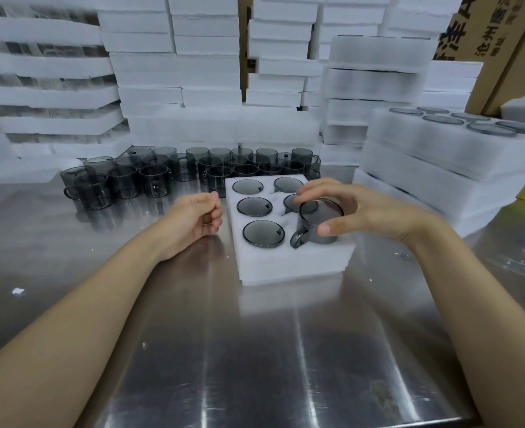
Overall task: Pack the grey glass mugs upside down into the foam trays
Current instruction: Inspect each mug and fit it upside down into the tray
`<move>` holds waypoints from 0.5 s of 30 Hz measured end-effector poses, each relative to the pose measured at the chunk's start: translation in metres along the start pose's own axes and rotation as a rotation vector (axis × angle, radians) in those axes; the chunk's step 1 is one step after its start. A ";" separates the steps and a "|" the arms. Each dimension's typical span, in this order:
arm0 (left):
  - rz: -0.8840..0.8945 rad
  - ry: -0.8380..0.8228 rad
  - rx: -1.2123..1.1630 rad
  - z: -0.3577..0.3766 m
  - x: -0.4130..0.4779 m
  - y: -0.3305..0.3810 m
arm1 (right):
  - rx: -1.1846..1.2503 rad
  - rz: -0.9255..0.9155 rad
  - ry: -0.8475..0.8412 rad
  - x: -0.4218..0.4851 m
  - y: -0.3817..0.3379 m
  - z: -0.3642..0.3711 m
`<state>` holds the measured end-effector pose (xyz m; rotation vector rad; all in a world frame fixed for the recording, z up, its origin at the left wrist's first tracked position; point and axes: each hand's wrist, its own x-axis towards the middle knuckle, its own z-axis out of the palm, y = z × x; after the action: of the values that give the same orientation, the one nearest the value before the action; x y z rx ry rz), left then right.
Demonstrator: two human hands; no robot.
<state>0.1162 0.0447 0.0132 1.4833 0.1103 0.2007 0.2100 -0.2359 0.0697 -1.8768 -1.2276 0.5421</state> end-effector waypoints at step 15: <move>0.010 0.151 0.010 0.009 0.006 -0.005 | 0.016 0.156 -0.143 0.004 0.017 0.003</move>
<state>0.1240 0.0363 0.0091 1.4782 0.2256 0.3212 0.2193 -0.2342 0.0547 -1.9584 -1.1691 0.7804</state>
